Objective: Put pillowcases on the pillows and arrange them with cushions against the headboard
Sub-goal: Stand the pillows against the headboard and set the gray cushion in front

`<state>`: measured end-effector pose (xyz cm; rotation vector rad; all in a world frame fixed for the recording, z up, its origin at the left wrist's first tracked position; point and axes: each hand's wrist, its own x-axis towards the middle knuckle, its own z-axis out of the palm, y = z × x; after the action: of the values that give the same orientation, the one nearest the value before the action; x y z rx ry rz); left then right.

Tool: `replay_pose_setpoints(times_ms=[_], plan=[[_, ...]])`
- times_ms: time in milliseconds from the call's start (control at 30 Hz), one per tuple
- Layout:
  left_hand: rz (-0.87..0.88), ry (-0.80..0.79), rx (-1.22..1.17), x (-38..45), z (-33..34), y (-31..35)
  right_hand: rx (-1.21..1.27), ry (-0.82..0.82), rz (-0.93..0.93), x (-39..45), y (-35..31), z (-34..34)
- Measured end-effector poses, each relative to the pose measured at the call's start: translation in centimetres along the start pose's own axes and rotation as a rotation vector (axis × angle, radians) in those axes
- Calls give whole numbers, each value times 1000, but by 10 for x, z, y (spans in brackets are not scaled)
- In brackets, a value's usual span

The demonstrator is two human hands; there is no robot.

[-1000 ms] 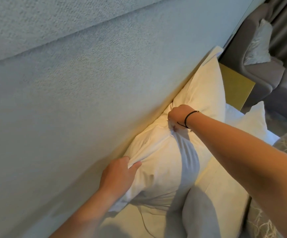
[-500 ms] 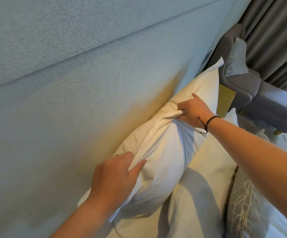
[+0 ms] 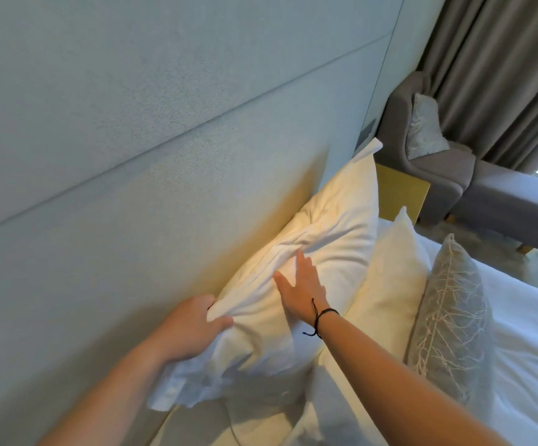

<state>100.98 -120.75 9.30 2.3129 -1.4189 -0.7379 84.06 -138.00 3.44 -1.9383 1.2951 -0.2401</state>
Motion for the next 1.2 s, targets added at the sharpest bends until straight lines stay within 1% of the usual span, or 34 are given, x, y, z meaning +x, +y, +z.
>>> replay_pose_setpoints(times_ms=[100,200,267,300,367,433,500,533,567,633,733,800,867,933,967,1067,1100,1200], plan=[[-4,-19,-33,-2,-4,6,-31,-79,-20,-16,-2,0],[-81,-28,-237,1,-10,13,0,-124,-38,-31,4,-5],[-106,-46,-298,3,-9,15,-8,-136,-41,-41,11,-6],[-110,-35,-309,5,-7,15,-10,-134,-42,-45,15,-6],[-112,74,-325,6,-7,13,14,-125,-29,-50,22,-7],[-108,229,-210,7,-9,7,52,-113,4,-54,27,-8],[-117,380,67,4,-11,2,77,-102,37,-57,32,-8],[-109,432,206,2,-11,1,93,-99,49,-58,34,-9],[-95,447,306,1,-8,0,110,-99,59,-60,36,-10],[-75,393,397,2,-1,-2,132,-96,77,-62,40,-11],[-106,285,459,12,1,-7,180,-63,107,-63,46,-13],[-96,222,506,24,0,-10,234,-34,136,-62,48,-15],[-71,154,443,38,-1,-9,301,-6,162,-59,51,-15],[-80,88,301,55,-1,0,364,27,185,-54,55,-16],[-87,58,199,63,1,8,392,40,195,-51,57,-16],[-89,18,-220,92,3,44,483,77,229,-40,64,-18],[-108,19,-302,105,3,56,519,97,241,-36,67,-19],[-93,-33,-293,153,1,94,627,171,263,-20,76,-24]])
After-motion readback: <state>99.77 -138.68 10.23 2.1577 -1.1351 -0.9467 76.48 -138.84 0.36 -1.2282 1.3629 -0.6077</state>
